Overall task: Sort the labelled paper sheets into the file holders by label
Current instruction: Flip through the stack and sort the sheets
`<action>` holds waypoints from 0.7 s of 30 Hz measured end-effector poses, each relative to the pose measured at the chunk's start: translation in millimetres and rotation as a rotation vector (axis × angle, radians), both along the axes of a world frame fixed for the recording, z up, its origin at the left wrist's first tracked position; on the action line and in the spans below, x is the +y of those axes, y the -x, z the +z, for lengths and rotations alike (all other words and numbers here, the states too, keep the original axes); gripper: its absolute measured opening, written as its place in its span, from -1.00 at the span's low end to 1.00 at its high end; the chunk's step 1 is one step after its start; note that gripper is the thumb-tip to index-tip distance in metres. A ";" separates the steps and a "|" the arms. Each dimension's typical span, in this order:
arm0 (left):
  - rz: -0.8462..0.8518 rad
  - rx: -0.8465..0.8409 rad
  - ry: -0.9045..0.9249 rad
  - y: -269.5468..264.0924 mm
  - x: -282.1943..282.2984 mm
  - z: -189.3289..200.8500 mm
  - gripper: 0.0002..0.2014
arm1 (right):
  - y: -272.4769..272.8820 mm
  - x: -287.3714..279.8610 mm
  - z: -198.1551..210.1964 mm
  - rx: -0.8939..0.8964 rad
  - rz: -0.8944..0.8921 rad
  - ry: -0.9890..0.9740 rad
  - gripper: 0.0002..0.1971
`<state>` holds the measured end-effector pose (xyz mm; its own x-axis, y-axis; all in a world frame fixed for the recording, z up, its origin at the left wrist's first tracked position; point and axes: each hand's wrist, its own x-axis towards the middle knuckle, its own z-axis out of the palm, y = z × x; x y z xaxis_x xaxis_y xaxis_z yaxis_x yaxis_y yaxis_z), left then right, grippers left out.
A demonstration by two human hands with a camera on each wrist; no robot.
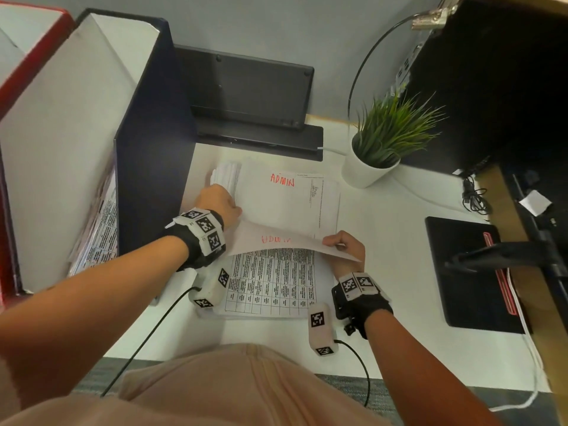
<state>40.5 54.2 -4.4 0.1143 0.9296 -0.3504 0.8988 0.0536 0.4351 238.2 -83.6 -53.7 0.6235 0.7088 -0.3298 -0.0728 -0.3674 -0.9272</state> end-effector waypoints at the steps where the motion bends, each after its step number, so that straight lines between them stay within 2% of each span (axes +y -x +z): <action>1: -0.015 -0.015 -0.013 -0.9 -2.6 0.2 -0.79 | -0.4 0.3 0.5 0.008 0.001 0.002 -0.65; 5: -0.069 0.019 -0.114 -2.2 -15.4 -0.2 -0.72 | -1.0 1.8 1.5 -0.058 0.039 0.009 -0.63; 8: -0.090 0.021 -0.311 -1.2 -26.3 -3.4 -0.74 | -2.2 3.8 -0.9 -0.022 -0.031 -0.002 -0.61; 10: -0.146 -0.109 -0.479 2.3 -30.6 -7.8 -0.78 | -3.6 4.0 -2.5 -0.085 -0.026 0.014 -0.60; 12: -0.183 -0.304 -0.555 6.6 -32.5 -9.9 -0.79 | -5.5 3.4 -3.6 -0.160 0.010 0.043 -0.61; 14: -0.125 -0.489 -0.484 7.8 -34.8 -10.2 -0.83 | -5.7 3.0 -0.7 -0.176 0.011 0.047 -0.65; 15: -0.060 -0.560 -0.392 7.9 -35.6 -10.1 -0.85 | -5.2 3.3 1.2 -0.179 0.014 0.049 -0.69; 16: 0.004 -0.623 -0.290 7.8 -35.6 -10.3 -0.83 | -4.8 3.4 3.0 -0.157 0.006 0.041 -0.64; 19: 0.109 -0.724 -0.089 10.3 -31.7 -15.0 -0.79 | -3.9 2.8 8.4 0.024 -0.042 -0.058 -0.27; 21: 0.110 -0.703 -0.031 13.3 -29.0 -15.8 -0.87 | -5.7 1.7 9.1 0.056 -0.008 -0.073 -0.18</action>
<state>27.2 25.2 -20.2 0.2082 0.9572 -0.2011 0.3944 0.1060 0.9128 244.0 -82.0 -44.6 0.6114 0.7270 -0.3125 -0.1284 -0.2985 -0.9457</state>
